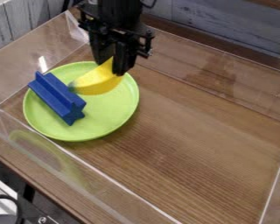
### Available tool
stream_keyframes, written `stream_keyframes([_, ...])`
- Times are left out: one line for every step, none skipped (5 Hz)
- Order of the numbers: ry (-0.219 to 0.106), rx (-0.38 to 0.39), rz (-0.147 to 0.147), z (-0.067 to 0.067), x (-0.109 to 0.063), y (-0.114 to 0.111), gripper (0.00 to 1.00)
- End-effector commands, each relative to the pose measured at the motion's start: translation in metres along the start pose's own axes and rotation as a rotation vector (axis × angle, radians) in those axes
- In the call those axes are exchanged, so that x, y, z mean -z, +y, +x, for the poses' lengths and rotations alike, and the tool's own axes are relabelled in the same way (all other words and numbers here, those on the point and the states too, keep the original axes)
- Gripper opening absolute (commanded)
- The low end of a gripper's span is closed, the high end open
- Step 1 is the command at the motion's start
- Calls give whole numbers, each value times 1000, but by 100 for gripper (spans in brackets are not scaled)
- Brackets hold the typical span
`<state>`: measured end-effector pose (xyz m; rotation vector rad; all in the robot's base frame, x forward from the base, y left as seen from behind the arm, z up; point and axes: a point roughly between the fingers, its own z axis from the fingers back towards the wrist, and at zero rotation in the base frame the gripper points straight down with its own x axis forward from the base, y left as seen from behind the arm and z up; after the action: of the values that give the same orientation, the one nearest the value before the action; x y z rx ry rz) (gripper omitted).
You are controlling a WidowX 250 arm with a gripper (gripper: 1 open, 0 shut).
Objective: Put the banana in the green plate
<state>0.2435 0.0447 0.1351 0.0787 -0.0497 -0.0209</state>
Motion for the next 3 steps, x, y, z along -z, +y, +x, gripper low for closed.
stream_keyframes([-34,-74,18,-7,-15,4,0])
stream_keyframes([-28,-122,23,-14,-18,5,0])
stream_keyframes([-31,-76,20,-20,-13,0,0])
